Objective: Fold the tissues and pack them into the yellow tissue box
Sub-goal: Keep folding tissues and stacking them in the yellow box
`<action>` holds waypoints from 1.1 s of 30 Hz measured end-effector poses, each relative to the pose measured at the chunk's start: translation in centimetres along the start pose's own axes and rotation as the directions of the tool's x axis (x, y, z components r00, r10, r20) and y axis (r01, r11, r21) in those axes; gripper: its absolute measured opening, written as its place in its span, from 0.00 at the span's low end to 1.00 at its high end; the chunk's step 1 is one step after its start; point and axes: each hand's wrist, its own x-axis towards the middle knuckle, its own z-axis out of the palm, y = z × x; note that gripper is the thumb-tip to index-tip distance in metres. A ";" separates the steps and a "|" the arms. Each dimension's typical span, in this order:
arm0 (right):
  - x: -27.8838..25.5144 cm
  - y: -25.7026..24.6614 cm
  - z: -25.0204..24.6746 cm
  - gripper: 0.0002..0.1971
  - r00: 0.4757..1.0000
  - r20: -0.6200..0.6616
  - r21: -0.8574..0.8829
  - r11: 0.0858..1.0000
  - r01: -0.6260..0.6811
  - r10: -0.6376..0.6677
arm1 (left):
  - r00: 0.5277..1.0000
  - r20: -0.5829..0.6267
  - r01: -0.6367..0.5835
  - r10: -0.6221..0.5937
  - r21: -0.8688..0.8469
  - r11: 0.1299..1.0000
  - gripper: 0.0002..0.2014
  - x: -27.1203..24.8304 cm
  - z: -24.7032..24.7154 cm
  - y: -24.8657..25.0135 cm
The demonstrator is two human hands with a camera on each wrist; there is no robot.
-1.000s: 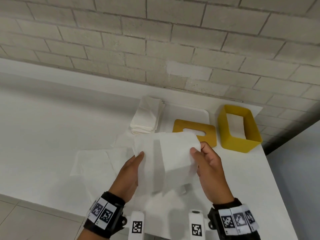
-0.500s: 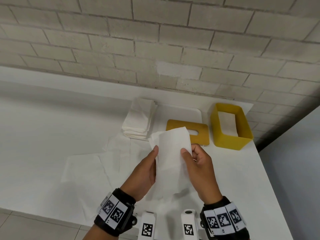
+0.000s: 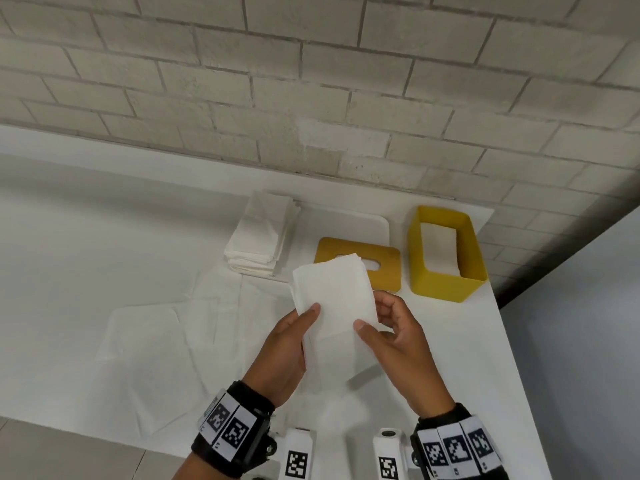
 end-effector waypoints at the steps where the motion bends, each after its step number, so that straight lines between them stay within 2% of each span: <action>1: -0.1 0.1 -0.5 0.22 0.998 0.066 0.019 1.000 -0.015 0.013 | 1.000 0.004 0.002 -0.002 -0.007 1.000 0.16 0.0 0.3 -0.3; 3: -0.4 0.2 -1.1 0.21 0.981 0.190 0.009 0.999 -0.030 0.028 | 1.000 0.022 -0.003 0.003 0.004 1.000 0.16 0.0 0.4 -1.1; 6: -0.8 0.9 -2.1 0.18 0.947 0.320 -0.164 0.986 0.027 0.027 | 0.997 -0.005 -0.078 0.080 0.125 0.989 0.14 0.3 0.1 -2.3; 9: -0.2 1.8 -3.6 0.17 0.942 0.333 -0.374 0.922 0.101 0.032 | 0.977 -0.069 -0.174 0.201 0.286 0.942 0.17 0.6 -1.0 -2.7; 12: 0.5 0.9 -5.3 0.15 0.952 0.305 -0.562 0.804 0.195 -0.017 | 0.947 -0.114 -0.214 0.300 0.471 0.856 0.11 1.0 -1.8 -2.5; 14: 0.9 0.0 -6.1 0.14 0.939 0.334 -0.634 0.716 0.291 -0.086 | 0.936 -0.070 -0.236 0.346 0.605 0.761 0.11 1.4 -2.1 -2.7; 16: 1.4 -0.2 -6.4 0.14 0.918 0.374 -0.695 0.615 0.373 -0.133 | 0.928 0.015 -0.263 0.371 0.732 0.628 0.11 1.9 -1.9 -3.1; 19: 2.0 0.3 -6.3 0.15 0.899 0.424 -0.752 0.512 0.415 -0.106 | 0.917 0.083 -0.254 0.389 0.874 0.413 0.17 2.7 -1.6 -4.1; 21: 2.3 0.8 -6.0 0.15 0.898 0.438 -0.778 0.480 0.406 -0.050 | 0.911 0.105 -0.248 0.399 0.911 0.328 0.15 3.4 -1.9 -4.9; 24: 2.5 1.8 -5.4 0.14 0.895 0.446 -0.798 0.456 0.394 0.006 | 0.920 0.114 -0.259 0.375 0.896 0.361 0.14 4.1 -2.5 -6.0; 26: 2.7 2.3 -5.2 0.14 0.899 0.438 -0.810 0.440 0.388 0.013 | 0.922 0.115 -0.254 0.370 0.900 0.354 0.12 4.4 -2.5 -6.2; 30: 3.0 2.4 -5.2 0.16 0.908 0.420 -0.823 0.424 0.378 0.005 | 0.917 0.117 -0.258 0.381 0.902 0.345 0.10 4.9 -2.6 -6.1; 33: 2.9 2.0 -5.2 0.13 0.911 0.413 -0.815 0.437 0.379 -0.021 | 0.915 0.136 -0.279 0.380 0.893 0.352 0.08 4.9 -2.7 -5.9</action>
